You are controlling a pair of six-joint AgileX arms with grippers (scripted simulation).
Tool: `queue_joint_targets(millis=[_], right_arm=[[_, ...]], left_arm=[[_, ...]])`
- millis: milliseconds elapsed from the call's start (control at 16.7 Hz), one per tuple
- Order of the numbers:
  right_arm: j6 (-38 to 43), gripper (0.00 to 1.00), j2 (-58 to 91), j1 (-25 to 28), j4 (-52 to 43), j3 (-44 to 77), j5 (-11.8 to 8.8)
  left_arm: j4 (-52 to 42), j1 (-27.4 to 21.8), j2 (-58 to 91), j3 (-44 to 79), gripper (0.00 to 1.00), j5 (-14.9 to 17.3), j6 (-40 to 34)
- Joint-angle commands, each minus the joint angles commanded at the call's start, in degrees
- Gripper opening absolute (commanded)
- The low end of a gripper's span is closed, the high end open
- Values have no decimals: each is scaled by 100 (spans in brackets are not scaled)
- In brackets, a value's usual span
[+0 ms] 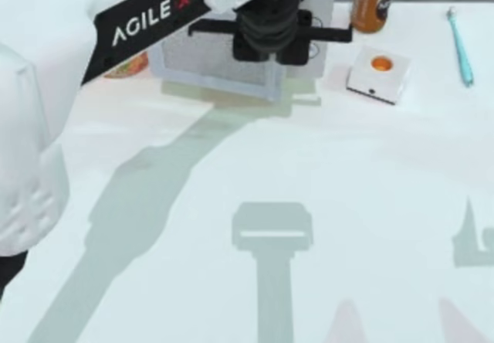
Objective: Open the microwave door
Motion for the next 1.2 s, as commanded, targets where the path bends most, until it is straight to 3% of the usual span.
queue_joint_targets(millis=[1200], right_arm=[[0, 100, 0, 0, 0, 0, 0]], left_arm=[[175, 13, -192, -300, 0, 78, 163]])
